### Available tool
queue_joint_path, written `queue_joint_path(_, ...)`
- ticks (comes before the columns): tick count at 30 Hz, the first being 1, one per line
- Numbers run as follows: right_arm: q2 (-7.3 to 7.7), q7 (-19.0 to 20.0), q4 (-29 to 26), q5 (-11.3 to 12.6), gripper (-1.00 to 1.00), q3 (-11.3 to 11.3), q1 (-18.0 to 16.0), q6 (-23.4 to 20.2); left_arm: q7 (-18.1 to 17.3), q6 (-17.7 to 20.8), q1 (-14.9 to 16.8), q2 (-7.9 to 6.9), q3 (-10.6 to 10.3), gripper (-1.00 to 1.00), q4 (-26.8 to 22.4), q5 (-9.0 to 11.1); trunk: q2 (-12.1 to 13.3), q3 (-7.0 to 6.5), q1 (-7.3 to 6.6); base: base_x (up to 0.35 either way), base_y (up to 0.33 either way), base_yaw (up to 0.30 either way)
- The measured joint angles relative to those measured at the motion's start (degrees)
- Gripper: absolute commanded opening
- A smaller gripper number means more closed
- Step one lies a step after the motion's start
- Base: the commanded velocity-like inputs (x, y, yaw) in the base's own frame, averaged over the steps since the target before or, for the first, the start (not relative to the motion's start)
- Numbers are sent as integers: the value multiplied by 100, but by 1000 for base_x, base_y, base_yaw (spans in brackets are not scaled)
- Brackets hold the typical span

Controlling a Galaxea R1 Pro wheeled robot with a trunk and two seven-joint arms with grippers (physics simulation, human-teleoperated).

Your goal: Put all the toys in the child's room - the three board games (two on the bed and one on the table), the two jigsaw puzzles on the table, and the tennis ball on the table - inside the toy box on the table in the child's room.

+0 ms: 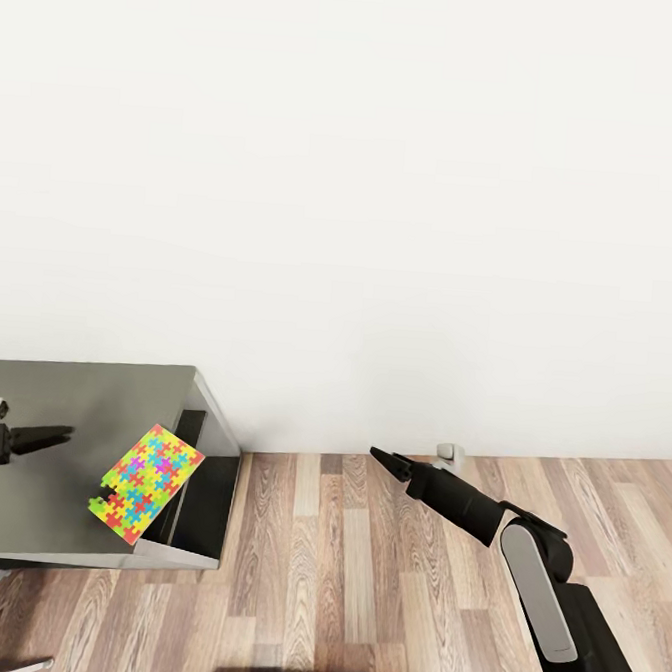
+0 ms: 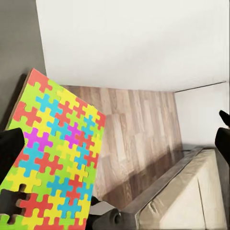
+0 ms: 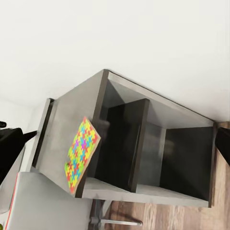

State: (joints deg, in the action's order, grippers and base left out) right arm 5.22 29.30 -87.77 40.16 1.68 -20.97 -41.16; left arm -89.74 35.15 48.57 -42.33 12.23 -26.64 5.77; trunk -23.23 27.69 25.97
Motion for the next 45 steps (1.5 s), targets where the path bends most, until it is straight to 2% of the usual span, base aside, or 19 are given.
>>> queue_joint_path(4,-8,-12,0,-3,100,5,-2,6,-2,-1,-6,-89,-1,100,41,10,0,0,0,0,0,0)
queue_joint_path(9,-35,-37,6,1,100,30,0,17,-2,-5,-26,-129,-1,100,100,19,0,-1,0,0,0,0)
queue_joint_path(20,-127,-160,296,-183,100,55,-3,34,-2,64,-137,-141,52,100,155,116,0,-59,0,0,0,81)
queue_joint_path(32,-185,-159,494,-201,100,36,-9,30,-2,80,-142,-94,59,100,157,149,0,-153,0,0,73,156)
queue_joint_path(45,-182,-111,502,-195,100,36,-9,31,-3,69,-141,-115,60,100,157,148,0,-213,-1,44,113,21)
